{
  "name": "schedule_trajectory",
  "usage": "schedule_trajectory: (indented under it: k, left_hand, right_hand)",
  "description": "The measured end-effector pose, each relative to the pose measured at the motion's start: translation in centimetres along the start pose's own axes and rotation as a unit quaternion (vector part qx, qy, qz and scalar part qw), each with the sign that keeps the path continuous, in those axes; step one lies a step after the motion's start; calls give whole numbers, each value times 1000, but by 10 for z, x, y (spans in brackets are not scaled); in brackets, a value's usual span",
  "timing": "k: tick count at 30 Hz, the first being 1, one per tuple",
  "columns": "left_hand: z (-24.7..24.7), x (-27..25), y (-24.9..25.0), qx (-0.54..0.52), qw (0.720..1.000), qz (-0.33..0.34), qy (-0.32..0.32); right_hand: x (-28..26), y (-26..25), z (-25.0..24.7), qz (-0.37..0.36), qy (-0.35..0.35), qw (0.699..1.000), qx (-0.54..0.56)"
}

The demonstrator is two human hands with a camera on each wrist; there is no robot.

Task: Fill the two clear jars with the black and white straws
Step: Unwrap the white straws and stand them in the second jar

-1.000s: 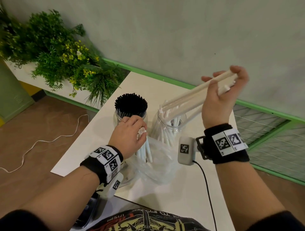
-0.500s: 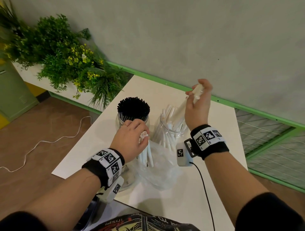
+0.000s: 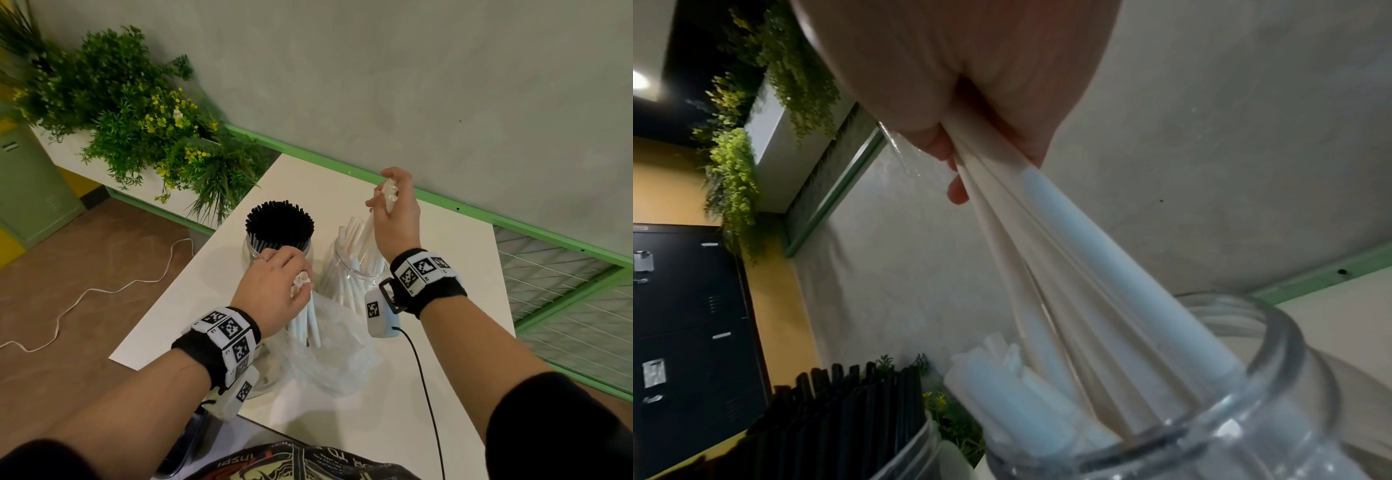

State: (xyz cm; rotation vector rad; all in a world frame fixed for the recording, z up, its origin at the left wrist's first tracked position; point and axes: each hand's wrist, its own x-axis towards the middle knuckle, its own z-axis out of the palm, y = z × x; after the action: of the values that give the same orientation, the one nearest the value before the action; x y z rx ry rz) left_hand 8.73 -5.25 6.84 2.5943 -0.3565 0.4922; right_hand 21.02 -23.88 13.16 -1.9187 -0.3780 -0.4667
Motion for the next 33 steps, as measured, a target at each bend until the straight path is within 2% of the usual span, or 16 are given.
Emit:
schedule_trajectory:
  k: [4, 10, 14, 19, 20, 22, 24, 26, 28, 33]
  left_hand:
    - [0, 0, 1, 0, 1000, -6, -2]
    - [-2, 0, 1, 2, 1000, -5, -5]
    - [-2, 0, 0, 2, 1000, -4, 0]
    - [-1, 1, -2, -3, 1000, 2, -12]
    - [0, 1, -3, -2, 1000, 1, -14]
    - [0, 0, -3, -3, 1000, 0, -13]
    - [-1, 0, -2, -3, 1000, 0, -11]
    - [-1, 0, -2, -1, 1000, 2, -11]
    - [0, 0, -2, -1, 1000, 2, -12]
    - [0, -1, -2, -1, 1000, -1, -12]
  right_hand:
    - [6, 16, 2, 38, -51, 996, -59]
    - [2, 23, -9, 45, -29, 995, -82]
    - [-6, 19, -17, -35, -33, 987, -155]
    - [-13, 4, -21, -189, 50, 947, -254]
    - [-17, 0, -21, -217, 45, 943, -248]
    - [-28, -6, -19, -243, -29, 942, -231]
    - [-41, -6, -15, -201, -142, 936, -253]
    - [-50, 1, -9, -119, -221, 916, -313]
    - [-53, 9, -4, -59, -254, 899, -352]
    - [-48, 20, 5, 1, -280, 878, -388]
